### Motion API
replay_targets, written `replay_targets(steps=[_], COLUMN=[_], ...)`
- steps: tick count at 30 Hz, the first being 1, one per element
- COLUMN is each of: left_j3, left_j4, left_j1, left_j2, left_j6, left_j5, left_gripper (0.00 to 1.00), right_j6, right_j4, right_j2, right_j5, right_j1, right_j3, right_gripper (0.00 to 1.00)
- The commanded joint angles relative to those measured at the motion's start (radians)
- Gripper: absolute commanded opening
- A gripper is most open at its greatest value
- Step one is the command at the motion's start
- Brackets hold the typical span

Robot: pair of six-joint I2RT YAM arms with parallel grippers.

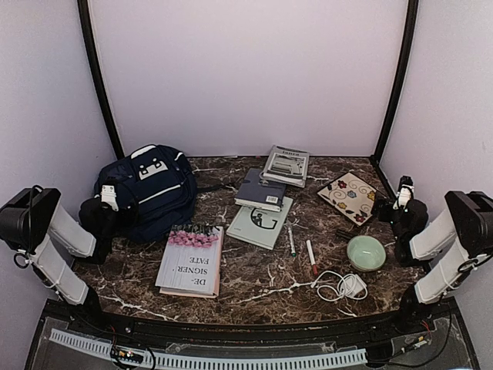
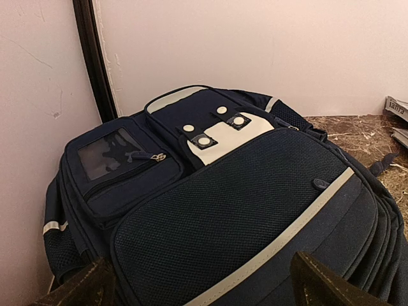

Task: Pack the student bag
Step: Pick up the student bag from the center of the board.

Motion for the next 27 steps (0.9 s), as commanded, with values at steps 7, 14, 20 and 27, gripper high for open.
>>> replay_targets(steps=[7, 14, 20, 27], left_j3=[0.004, 0.035, 0.210, 0.854], left_j4=[-0.004, -0.161, -0.420, -1.470], left_j1=[0.004, 0.005, -0.008, -0.070], left_j2=[-0.023, -0.105, -0.333, -0.118], left_j6=[-0.002, 0.087, -0.017, 0.115], left_j5=[0.008, 0.245, 0.222, 0.633], left_gripper=[0.99, 0.99, 0.99, 0.87], right_j6=[-0.025, 0.025, 0.186, 0.372], right_j4=[0.021, -0.486, -0.686, -0.778], right_j2=[0.000, -0.298, -0.515, -0.534], right_j5=[-0.067, -0.097, -0.397, -0.657], right_j1=[-0.002, -0.006, -0.009, 0.044], right_j3=[0.024, 0.201, 0.333, 0.434], right_gripper=[1.00, 1.00, 0.99, 0.91])
